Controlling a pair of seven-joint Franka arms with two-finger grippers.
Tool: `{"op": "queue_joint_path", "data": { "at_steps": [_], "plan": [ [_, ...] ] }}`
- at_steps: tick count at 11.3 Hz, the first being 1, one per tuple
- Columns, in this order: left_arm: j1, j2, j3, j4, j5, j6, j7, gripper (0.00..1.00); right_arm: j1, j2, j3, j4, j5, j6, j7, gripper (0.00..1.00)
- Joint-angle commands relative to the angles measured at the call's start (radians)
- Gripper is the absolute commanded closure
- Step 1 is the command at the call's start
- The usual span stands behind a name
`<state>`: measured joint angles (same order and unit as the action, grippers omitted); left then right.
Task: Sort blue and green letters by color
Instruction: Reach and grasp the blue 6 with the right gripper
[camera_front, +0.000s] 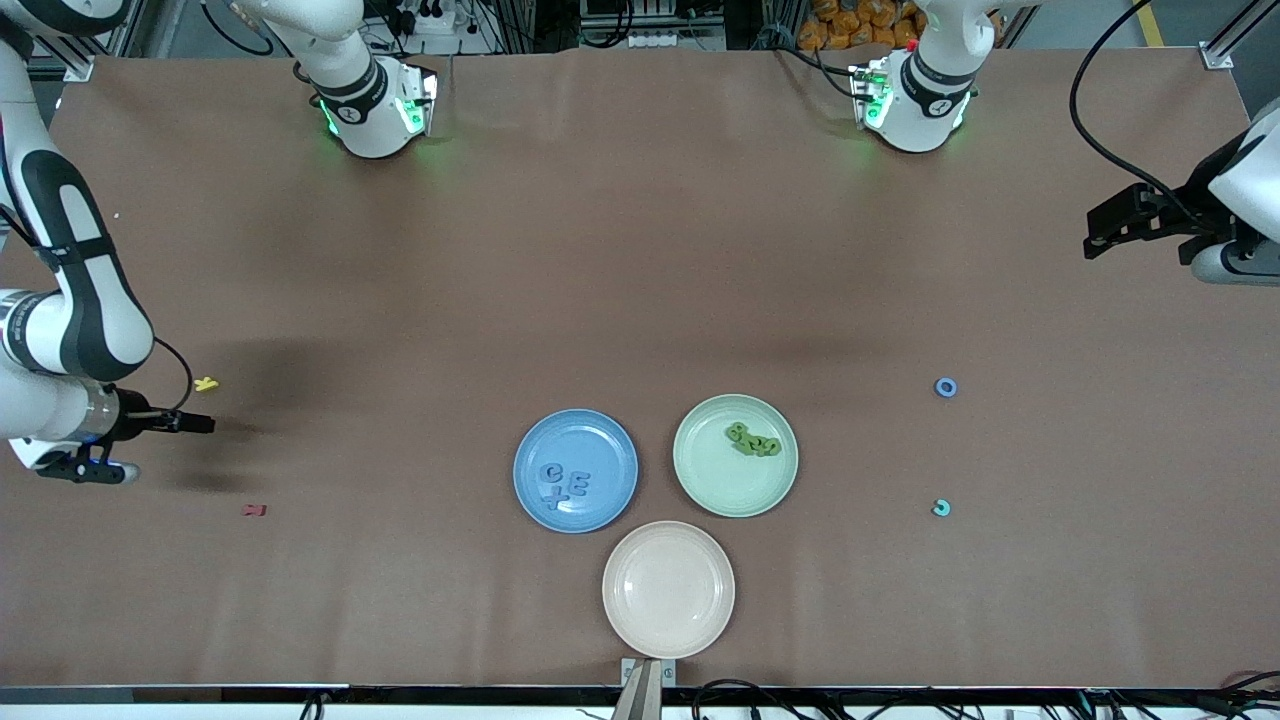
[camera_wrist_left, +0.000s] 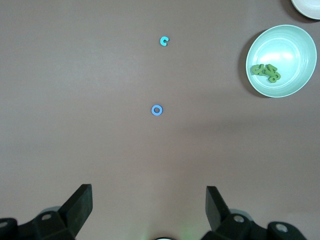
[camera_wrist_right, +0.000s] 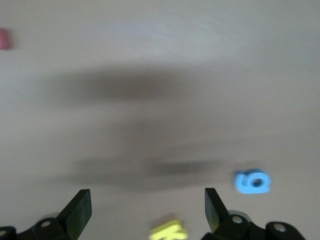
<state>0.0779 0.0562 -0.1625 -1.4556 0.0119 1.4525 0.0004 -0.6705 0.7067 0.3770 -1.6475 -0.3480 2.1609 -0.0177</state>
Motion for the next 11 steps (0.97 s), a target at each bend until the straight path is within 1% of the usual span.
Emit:
{"op": "queue_joint_path", "data": {
  "at_steps": [1,3,4,6,11],
  "plan": [
    [0.008,0.007,0.004,-0.003,-0.023,0.022,0.026,0.0,-0.118,-0.038,0.014,-0.086,-0.054,0.082,-0.076,0.0],
    [0.01,0.013,0.004,-0.003,-0.023,0.034,0.026,0.0,-0.168,-0.038,0.014,-0.086,-0.066,0.091,-0.111,0.0],
    [0.011,0.017,0.004,-0.003,-0.026,0.037,0.026,0.0,-0.185,-0.038,0.014,-0.109,-0.072,0.134,-0.111,0.0],
    [0.006,0.021,0.004,-0.005,-0.023,0.039,0.026,0.0,-0.207,-0.042,0.014,-0.187,-0.074,0.262,-0.101,0.0],
    [0.005,0.022,0.004,-0.006,-0.023,0.046,0.024,0.0,-0.205,-0.035,0.014,-0.187,-0.089,0.292,-0.093,0.0]
  ]
}}
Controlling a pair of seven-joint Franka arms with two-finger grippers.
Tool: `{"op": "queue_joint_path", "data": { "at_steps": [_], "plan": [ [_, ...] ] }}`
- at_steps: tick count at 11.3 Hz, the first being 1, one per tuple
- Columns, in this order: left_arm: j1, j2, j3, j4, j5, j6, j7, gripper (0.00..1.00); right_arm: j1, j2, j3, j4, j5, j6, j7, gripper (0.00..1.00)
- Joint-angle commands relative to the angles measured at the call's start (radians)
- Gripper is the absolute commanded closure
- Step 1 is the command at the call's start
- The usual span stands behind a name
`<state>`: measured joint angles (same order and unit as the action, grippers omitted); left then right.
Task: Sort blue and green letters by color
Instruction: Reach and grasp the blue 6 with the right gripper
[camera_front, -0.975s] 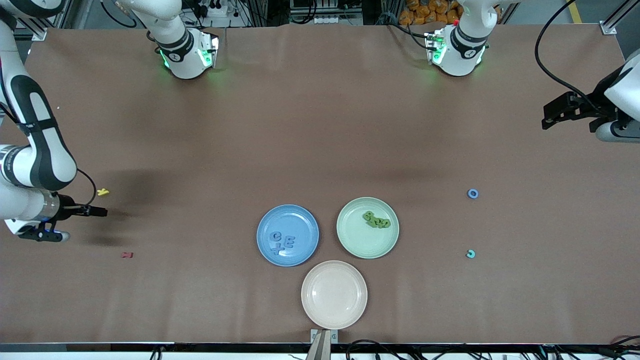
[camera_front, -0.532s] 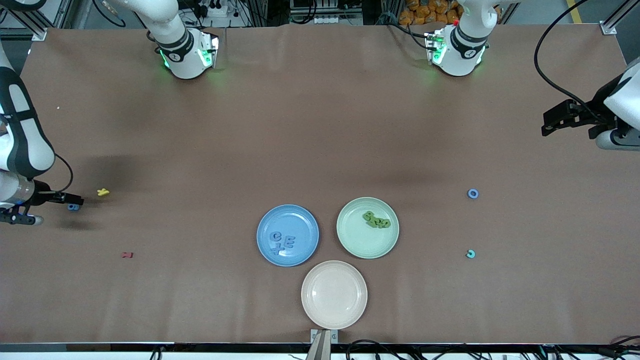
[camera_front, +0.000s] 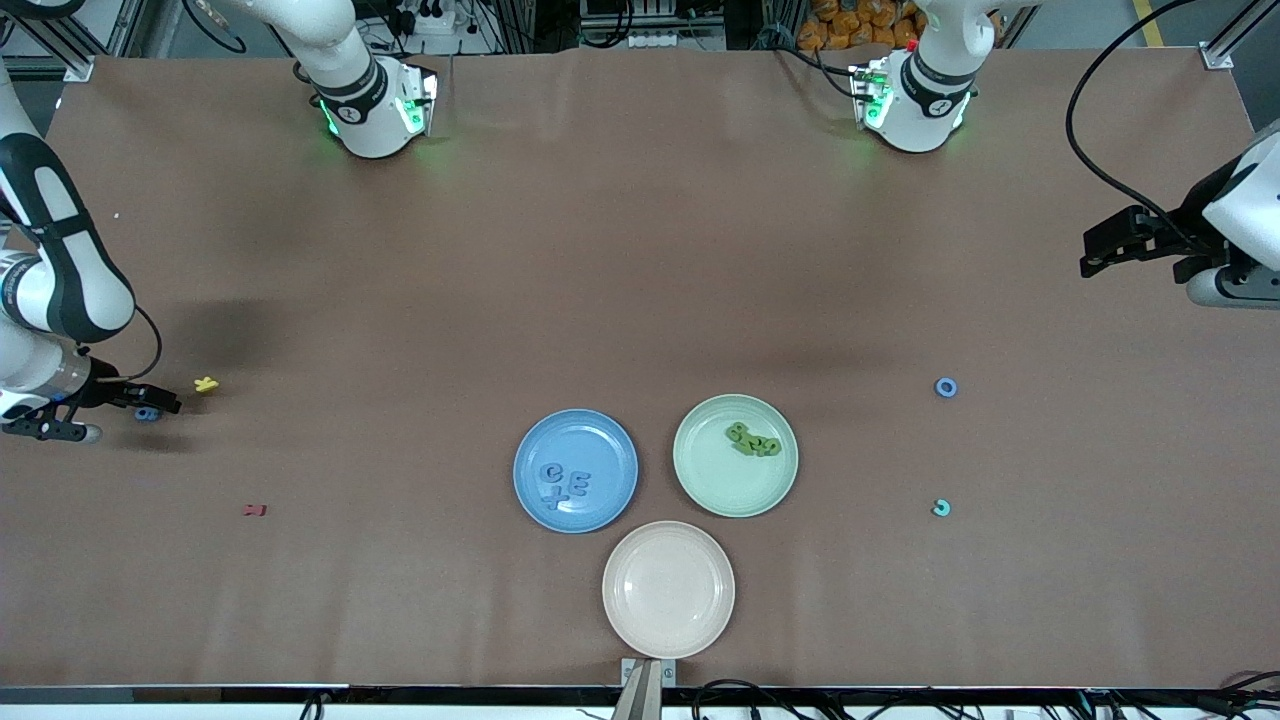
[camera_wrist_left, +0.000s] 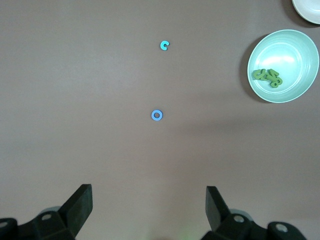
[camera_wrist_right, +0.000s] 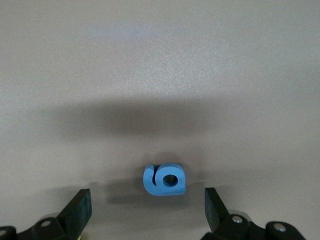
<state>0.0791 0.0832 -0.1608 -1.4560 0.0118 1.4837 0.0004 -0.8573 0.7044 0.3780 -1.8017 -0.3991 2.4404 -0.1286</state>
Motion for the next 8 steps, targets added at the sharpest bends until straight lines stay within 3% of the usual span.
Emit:
{"op": "queue_joint_path", "data": {
  "at_steps": [1,8],
  "plan": [
    [0.004,-0.002,0.003,-0.004,-0.023,0.015,0.026,0.0,-0.022,-0.031,0.013,-0.031,-0.044,0.012,0.018,0.0],
    [0.005,0.001,0.003,-0.006,-0.023,0.021,0.024,0.0,-0.028,0.0,0.012,-0.011,-0.047,0.048,0.006,0.0]
  ]
}}
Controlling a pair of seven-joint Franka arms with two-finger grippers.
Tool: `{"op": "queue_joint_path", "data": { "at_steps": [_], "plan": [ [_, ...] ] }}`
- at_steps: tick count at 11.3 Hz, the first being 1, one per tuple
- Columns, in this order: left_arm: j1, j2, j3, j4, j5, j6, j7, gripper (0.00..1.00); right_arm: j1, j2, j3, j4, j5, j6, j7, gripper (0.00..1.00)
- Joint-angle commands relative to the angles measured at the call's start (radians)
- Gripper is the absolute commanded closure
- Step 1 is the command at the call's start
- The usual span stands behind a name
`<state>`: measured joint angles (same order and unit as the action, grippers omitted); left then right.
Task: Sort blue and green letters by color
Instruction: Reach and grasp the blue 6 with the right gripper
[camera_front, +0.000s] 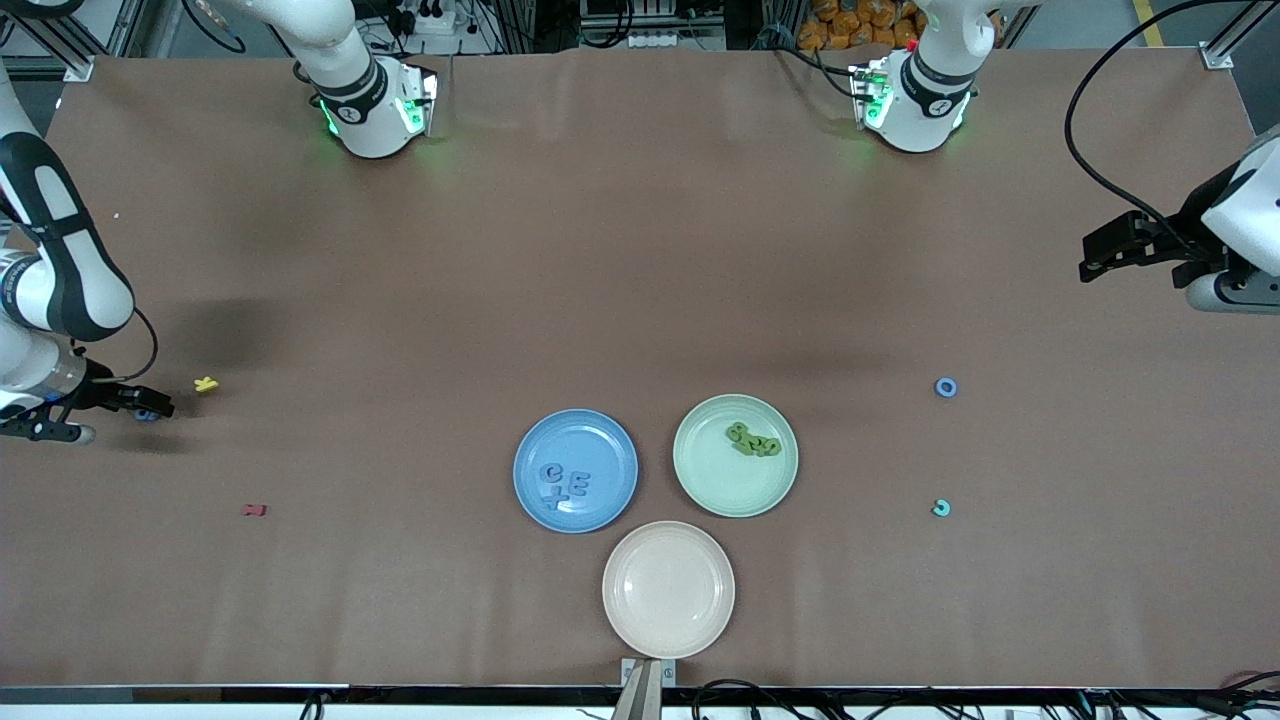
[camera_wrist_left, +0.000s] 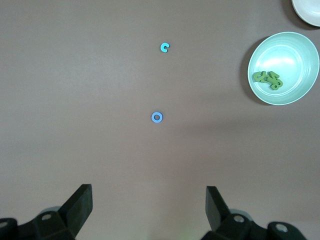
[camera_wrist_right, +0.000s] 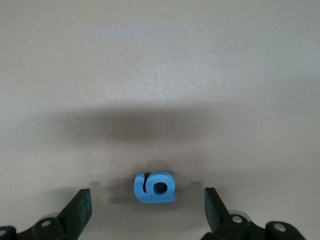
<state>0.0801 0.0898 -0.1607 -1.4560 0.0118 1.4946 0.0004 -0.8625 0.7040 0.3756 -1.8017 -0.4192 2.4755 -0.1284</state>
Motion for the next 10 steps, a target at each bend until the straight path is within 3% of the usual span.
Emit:
{"op": "queue_joint_path", "data": {
  "at_steps": [1,8,10],
  "plan": [
    [0.006,-0.005,0.003,-0.007,-0.024,0.01,0.024,0.0,-0.023,0.006,0.014,-0.005,-0.026,0.014,0.006,0.0],
    [0.007,-0.005,0.003,-0.014,-0.024,0.01,0.024,0.0,-0.024,0.038,0.012,0.016,-0.041,0.026,0.004,0.0],
    [0.007,-0.005,0.003,-0.014,-0.024,0.01,0.024,0.0,-0.024,0.04,0.012,0.024,-0.039,0.025,-0.031,0.99]
  ]
}}
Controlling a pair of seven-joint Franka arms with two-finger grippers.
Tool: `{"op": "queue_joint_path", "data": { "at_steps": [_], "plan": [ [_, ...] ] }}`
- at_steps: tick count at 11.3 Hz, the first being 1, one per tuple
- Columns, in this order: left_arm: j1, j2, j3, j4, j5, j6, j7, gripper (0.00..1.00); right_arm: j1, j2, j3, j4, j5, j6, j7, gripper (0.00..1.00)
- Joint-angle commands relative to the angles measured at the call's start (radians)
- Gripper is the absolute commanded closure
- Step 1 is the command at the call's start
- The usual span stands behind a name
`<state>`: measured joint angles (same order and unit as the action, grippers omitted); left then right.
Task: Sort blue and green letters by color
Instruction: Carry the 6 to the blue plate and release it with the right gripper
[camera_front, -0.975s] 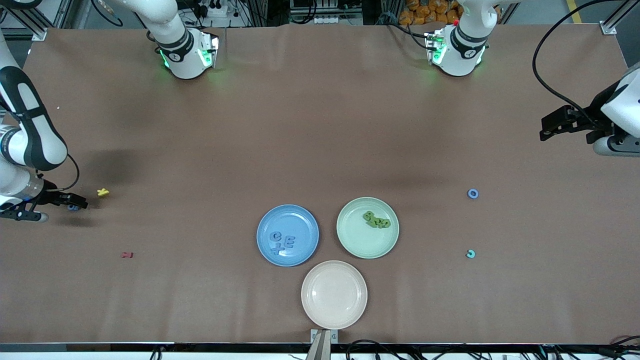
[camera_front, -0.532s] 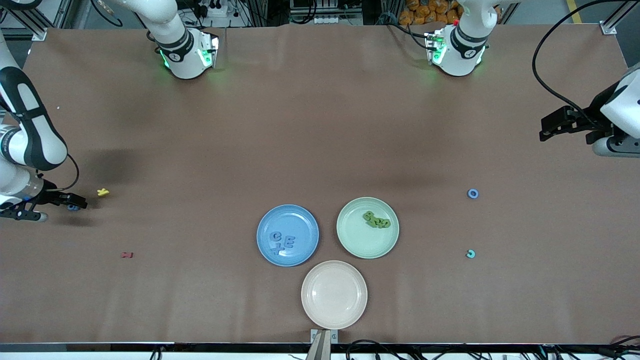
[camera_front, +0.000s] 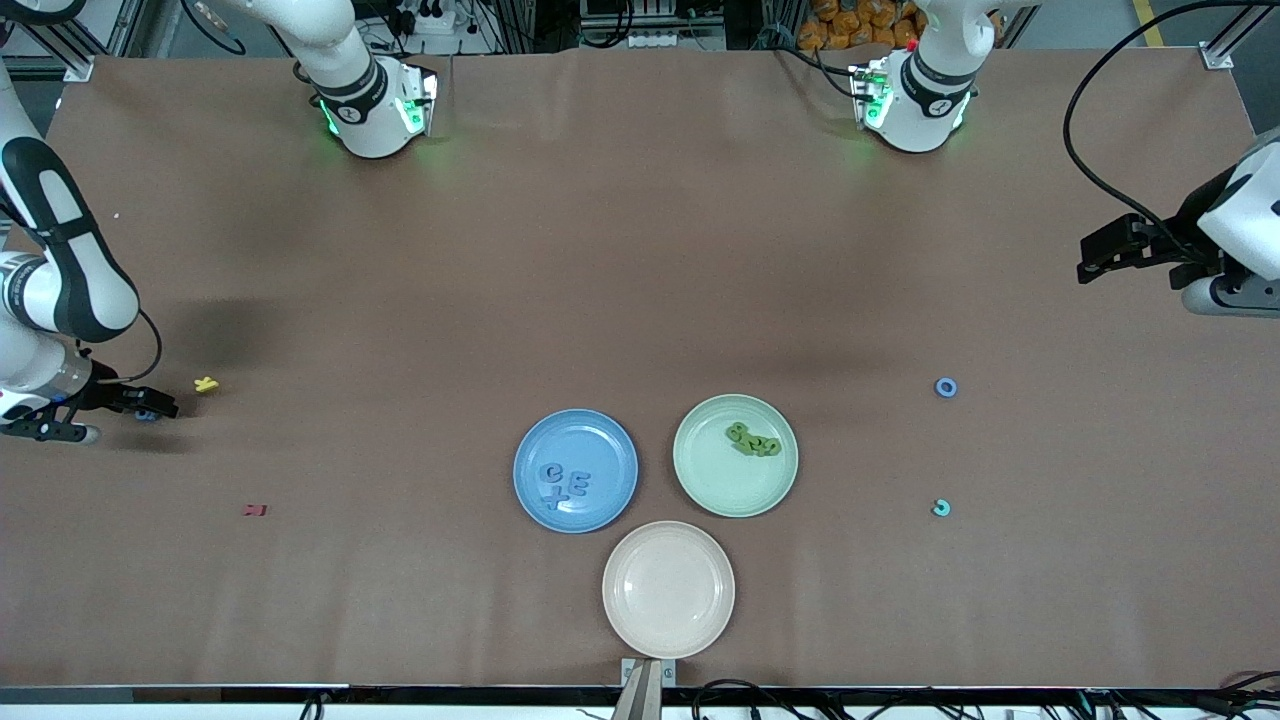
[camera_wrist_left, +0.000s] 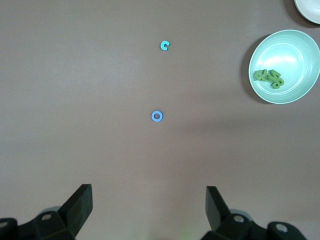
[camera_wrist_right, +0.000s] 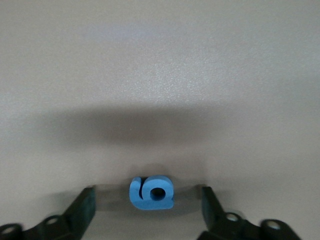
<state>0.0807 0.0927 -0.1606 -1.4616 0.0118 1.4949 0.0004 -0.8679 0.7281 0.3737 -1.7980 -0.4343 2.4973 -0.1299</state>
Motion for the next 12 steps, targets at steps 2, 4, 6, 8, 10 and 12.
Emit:
{"op": "queue_joint_path", "data": {
  "at_steps": [2,4,6,8,10,12],
  "plan": [
    [0.007,-0.008,0.003,-0.008,-0.024,0.01,0.024,0.0,-0.025,0.019,0.014,0.025,-0.024,0.002,-0.037,1.0],
    [0.008,-0.008,0.003,-0.008,-0.023,0.01,0.024,0.0,-0.025,0.019,0.014,0.026,-0.024,0.0,-0.039,1.0],
    [0.008,-0.007,0.003,-0.008,-0.023,0.012,0.024,0.0,-0.016,0.008,0.017,0.034,-0.02,-0.018,-0.034,1.0],
    [0.008,-0.007,0.003,-0.008,-0.023,0.015,0.026,0.0,0.01,0.005,0.074,0.089,-0.008,-0.154,-0.025,1.0],
    [0.01,-0.007,0.003,-0.008,-0.024,0.015,0.026,0.0,0.024,0.011,0.161,0.123,-0.009,-0.209,0.053,1.0],
    [0.01,-0.007,0.004,-0.009,-0.023,0.015,0.026,0.0,0.137,0.013,0.165,0.176,-0.006,-0.215,0.152,1.0]
  ]
}}
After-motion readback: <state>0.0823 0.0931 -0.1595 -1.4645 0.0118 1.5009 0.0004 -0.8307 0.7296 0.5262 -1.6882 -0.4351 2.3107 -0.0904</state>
